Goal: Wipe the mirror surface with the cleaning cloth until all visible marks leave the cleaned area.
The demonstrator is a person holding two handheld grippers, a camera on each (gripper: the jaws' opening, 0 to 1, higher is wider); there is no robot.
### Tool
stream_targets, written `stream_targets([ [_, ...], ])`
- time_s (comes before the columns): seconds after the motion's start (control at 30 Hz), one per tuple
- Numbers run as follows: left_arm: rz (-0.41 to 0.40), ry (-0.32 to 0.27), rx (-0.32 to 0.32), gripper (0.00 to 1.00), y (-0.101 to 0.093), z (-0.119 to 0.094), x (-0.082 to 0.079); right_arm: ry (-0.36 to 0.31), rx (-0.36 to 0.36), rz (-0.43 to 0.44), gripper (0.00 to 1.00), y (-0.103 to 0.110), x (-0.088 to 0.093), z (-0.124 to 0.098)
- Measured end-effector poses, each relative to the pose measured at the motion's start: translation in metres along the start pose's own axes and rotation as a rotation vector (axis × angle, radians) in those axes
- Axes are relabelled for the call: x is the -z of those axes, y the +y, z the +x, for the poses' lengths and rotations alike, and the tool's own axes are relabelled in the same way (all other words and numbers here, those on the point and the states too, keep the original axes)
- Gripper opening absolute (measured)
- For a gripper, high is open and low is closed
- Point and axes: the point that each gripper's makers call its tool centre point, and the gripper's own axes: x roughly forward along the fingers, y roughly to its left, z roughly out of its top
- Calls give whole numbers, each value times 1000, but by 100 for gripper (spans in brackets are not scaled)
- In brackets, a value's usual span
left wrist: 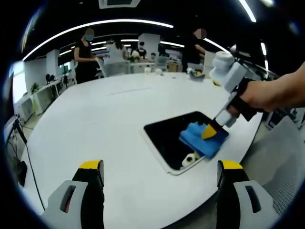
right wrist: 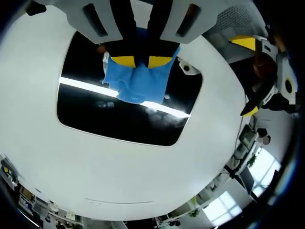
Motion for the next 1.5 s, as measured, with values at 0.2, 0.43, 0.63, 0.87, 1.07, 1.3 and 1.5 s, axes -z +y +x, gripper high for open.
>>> stream_targets([
  [0.2, -5, -7, -7, 99, 2, 0, 0, 5, -2, -20, 2, 10, -4, 4],
  [0.43, -13, -24, -12, 99, 3, 0, -3, 4, -10, -32, 2, 21, -10, 11],
  [0.63, -20, -31, -12, 99, 3, 0, -3, 11, -16, -51, 2, 34, -15, 14],
  [0.87, -19, -34, -12, 99, 3, -1, -4, 16, -19, -64, 2, 41, -18, 17],
  [1.07, -20, -37, -12, 99, 3, -1, -5, 7, -24, -54, 2, 41, -18, 17],
  [1.3, -22, -37, -11, 99, 3, -1, -5, 3, -25, -58, 2, 44, -20, 18],
  [1.5, -24, -38, -13, 99, 3, -2, -6, 2, -35, -51, 2, 45, -19, 16],
])
